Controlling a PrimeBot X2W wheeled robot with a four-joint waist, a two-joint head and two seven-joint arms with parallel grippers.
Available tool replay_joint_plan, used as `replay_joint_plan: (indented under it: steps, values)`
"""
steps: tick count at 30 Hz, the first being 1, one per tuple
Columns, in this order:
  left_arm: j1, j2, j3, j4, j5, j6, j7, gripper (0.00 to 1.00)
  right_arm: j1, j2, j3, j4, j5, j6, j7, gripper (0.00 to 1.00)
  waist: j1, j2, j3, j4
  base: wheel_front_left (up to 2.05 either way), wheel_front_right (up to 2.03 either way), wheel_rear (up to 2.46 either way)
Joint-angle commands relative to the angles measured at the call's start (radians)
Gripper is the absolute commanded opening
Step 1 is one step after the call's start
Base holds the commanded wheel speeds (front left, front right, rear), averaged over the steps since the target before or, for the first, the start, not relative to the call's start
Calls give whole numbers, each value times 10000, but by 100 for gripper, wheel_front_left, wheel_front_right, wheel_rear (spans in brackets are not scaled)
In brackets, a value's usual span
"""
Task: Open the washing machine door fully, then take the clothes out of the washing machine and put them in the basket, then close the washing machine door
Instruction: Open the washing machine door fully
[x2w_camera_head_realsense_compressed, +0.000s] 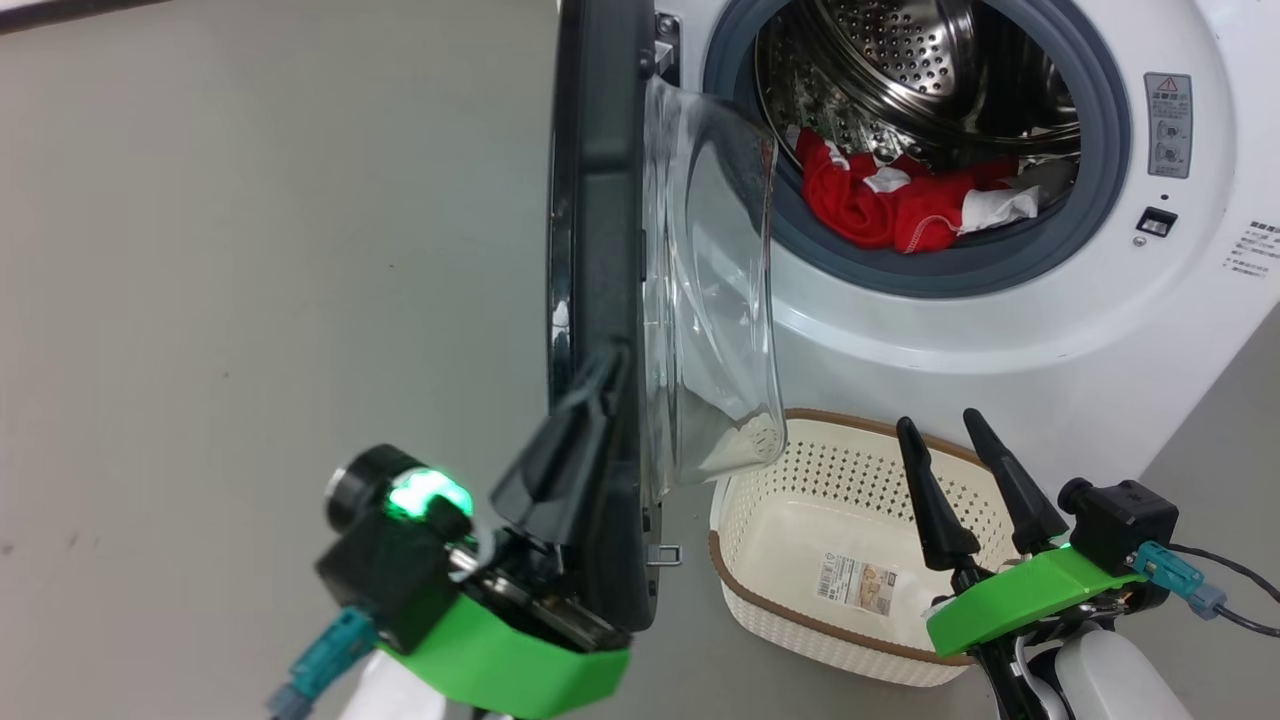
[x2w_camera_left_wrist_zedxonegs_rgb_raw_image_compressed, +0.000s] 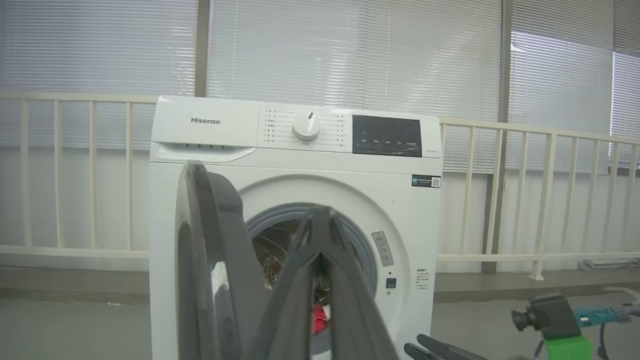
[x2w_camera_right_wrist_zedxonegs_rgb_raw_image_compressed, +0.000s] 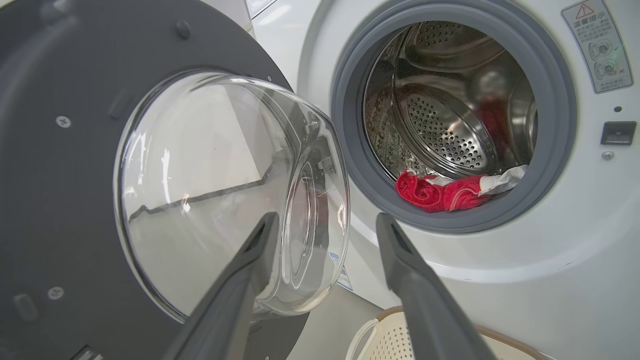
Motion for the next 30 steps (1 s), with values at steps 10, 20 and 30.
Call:
replay_joint_plan:
  steps: [10, 20, 30]
  values:
    - [-215, 106, -735, 1142, -829, -50, 381, 0, -63, 26, 177, -271, 192, 73, -65, 100, 0, 0, 104, -210, 0, 0, 0]
    - [-136, 107, -1095, 2504, -1196, -30, 783, 0, -5, 26, 136, -261, 252, 73, -65, 100, 0, 0, 71, -162, 0, 0, 0]
    - [-42, 231, -887, 2977, -1336, 316, 892, 0, 104, 26, 246, -212, 346, 73, -65, 100, 0, 0, -24, -36, 0, 0, 0]
